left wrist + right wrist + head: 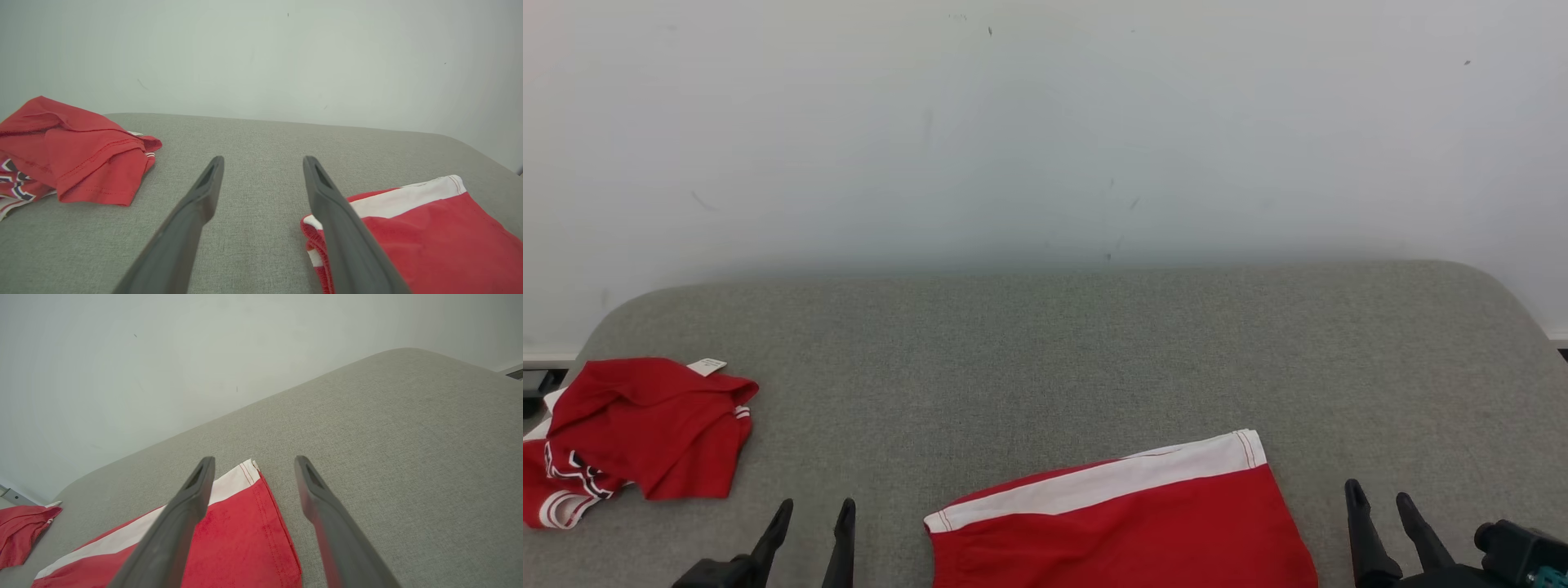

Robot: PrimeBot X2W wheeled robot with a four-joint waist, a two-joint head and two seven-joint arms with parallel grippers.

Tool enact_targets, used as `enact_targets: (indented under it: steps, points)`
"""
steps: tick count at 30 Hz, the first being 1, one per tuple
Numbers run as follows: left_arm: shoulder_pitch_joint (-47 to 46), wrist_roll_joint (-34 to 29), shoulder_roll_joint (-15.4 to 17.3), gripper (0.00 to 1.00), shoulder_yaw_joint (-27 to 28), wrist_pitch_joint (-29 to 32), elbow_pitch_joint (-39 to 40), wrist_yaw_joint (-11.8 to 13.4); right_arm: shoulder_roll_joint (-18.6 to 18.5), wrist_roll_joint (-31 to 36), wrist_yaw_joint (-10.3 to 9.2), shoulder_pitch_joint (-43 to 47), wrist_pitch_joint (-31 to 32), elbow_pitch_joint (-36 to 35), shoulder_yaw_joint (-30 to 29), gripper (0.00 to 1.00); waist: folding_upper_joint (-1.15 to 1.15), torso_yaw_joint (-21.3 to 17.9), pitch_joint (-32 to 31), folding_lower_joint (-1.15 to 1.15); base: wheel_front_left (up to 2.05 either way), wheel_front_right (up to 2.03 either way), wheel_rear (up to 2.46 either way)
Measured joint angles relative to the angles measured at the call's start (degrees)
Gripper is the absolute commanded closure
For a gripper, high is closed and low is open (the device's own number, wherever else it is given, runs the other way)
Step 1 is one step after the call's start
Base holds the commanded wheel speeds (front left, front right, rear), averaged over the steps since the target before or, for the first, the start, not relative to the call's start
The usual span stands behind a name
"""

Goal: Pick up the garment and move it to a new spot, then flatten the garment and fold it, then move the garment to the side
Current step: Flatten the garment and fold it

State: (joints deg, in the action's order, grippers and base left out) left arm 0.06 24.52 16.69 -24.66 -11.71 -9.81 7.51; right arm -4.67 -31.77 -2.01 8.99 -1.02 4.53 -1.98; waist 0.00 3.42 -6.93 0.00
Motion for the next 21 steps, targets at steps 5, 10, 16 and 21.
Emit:
enact_targets:
  steps: [5, 10, 16, 21]
  points:
    - [1.00, -1.53, -0.21, 0.00, -0.08, 2.58, 1.38, 0.00, -0.98, -0.32, -0.57, -1.99, 5.59, 2.86, 1.65, 0.00, 0.00, 0.18, 0.16, 0.00, 0.00, 0.00, 0.00]
    - [0.81, -2.26, -0.31, 0.00, -0.81, 4.67, 2.29, -0.01, -4.16, 1.49, -2.19, -7.97, 13.21, 8.20, 2.89, 0.00, 0.00, 0.48, 0.52, 0.01, 0.00, 0.00, 0.00]
    - [0.50, -2.61, -0.55, 0.00, -2.12, 6.72, 3.44, -0.01, -5.11, 1.19, -3.27, -14.35, 22.95, 15.99, 3.75, 0.00, 0.00, 1.16, 1.18, 0.01, 0.00, 0.00, 0.00]
    - [-0.65, -2.85, -0.65, 0.00, -2.44, 7.80, 4.04, 0.00, -5.43, 1.11, -3.94, -18.80, 30.16, 21.02, 4.88, 0.00, 0.00, 2.26, 1.87, 0.01, 0.00, 0.00, 0.00]
